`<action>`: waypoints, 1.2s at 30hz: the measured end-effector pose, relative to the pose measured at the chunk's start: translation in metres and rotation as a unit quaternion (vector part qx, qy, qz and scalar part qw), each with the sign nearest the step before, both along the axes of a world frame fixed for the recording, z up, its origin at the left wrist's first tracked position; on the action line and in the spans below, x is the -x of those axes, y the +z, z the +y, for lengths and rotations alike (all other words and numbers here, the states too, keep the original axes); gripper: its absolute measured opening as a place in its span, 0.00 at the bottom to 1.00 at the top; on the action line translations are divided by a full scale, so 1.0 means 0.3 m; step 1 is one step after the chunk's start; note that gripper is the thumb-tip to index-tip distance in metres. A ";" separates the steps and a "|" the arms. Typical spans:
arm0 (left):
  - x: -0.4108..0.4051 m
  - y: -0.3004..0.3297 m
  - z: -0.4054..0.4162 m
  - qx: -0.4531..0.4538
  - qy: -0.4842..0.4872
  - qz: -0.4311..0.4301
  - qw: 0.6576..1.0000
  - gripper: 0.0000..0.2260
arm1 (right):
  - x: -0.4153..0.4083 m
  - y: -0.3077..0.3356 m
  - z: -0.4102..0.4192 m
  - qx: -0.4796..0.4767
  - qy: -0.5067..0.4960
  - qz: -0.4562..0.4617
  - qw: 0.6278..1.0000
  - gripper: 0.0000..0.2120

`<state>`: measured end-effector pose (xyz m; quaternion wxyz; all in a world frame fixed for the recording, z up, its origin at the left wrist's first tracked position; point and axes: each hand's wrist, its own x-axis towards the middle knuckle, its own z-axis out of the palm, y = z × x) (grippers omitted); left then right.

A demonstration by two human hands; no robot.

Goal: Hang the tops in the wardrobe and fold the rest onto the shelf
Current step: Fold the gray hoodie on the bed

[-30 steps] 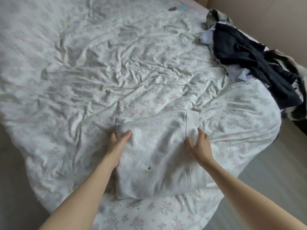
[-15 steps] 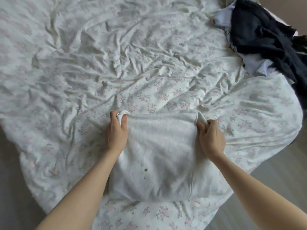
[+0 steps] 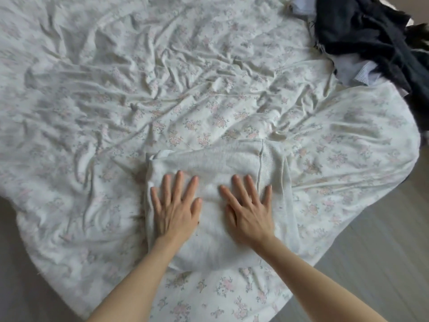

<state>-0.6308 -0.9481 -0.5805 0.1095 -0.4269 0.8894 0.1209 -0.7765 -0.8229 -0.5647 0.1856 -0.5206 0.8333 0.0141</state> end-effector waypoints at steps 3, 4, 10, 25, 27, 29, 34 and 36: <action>-0.014 -0.081 -0.083 -0.022 0.057 -0.028 0.998 0.26 | 0.079 -0.056 0.000 -0.011 -0.044 0.003 0.999 0.27; -0.009 -0.091 -0.101 -0.032 0.071 -0.023 0.997 0.27 | 0.099 -0.065 -0.001 -0.020 -0.075 -0.003 0.997 0.27; 0.006 -0.099 -0.131 -0.082 0.150 -0.021 0.985 0.28 | 0.188 -0.076 0.084 -0.042 -0.225 -0.142 0.963 0.30; -0.033 -0.019 -0.066 -0.139 0.286 0.091 0.944 0.41 | 0.125 -0.018 0.075 0.076 -0.365 -0.206 0.905 0.39; -0.033 -0.024 -0.047 -0.134 0.283 0.102 0.944 0.40 | 0.085 -0.008 0.070 0.104 -0.335 -0.153 0.924 0.34; -0.030 -0.021 -0.031 -0.141 0.289 0.120 0.939 0.39 | 0.052 0.001 0.061 0.118 -0.293 -0.115 0.942 0.31; -0.008 0.017 0.008 -0.093 0.291 0.153 0.940 0.36 | 0.038 0.025 0.060 0.141 -0.277 -0.116 0.943 0.33; -0.005 0.026 0.015 -0.109 0.353 0.200 0.907 0.38 | 0.043 0.036 0.075 0.173 -0.306 -0.140 0.926 0.38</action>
